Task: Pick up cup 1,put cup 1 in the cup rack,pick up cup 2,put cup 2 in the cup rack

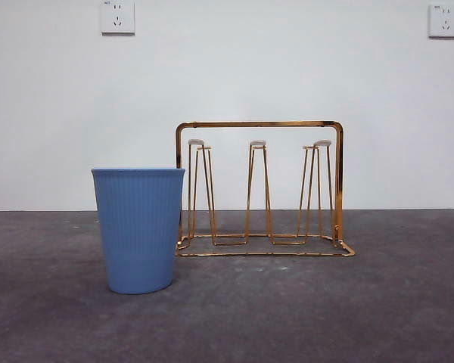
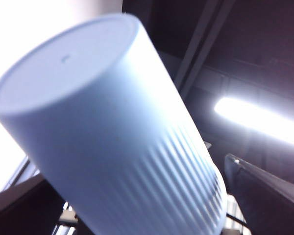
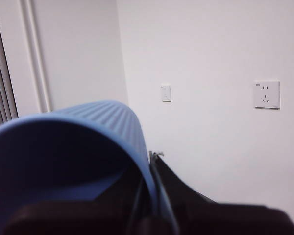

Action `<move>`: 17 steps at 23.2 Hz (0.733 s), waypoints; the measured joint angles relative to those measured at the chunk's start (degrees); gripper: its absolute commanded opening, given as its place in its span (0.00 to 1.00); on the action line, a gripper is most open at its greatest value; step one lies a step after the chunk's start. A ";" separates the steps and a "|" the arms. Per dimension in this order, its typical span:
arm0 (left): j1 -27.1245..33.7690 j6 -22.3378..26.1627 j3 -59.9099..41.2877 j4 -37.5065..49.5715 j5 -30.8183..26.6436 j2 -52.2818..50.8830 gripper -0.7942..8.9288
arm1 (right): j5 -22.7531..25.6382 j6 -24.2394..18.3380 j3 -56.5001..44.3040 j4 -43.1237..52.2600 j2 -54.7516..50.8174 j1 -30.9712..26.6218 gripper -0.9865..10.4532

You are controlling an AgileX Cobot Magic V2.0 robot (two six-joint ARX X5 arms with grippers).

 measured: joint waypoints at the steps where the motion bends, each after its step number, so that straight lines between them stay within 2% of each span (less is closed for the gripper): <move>1: 0.00 0.00 0.00 0.15 -0.28 0.00 0.75 | -0.04 0.00 0.00 -0.07 0.00 0.00 0.07; 7: 0.02 0.02 0.00 0.52 -0.87 0.00 0.34 | -0.44 0.00 0.00 -0.22 0.00 0.09 0.08; 11: 0.07 -2.10 0.00 0.63 -0.83 0.00 0.11 | -1.05 0.07 0.02 -0.76 -0.17 0.22 0.08; 12: 0.07 -2.29 0.00 0.61 -0.83 0.00 0.07 | -1.03 0.07 0.11 -1.16 -0.22 0.22 0.08; 16: 0.07 -2.58 0.00 0.39 -0.81 0.00 0.07 | -0.81 0.04 0.33 -2.19 -0.33 0.22 0.10; 17: 0.07 -2.56 0.00 0.37 -0.81 0.00 0.07 | -0.70 0.02 0.33 -2.21 -0.33 0.22 0.16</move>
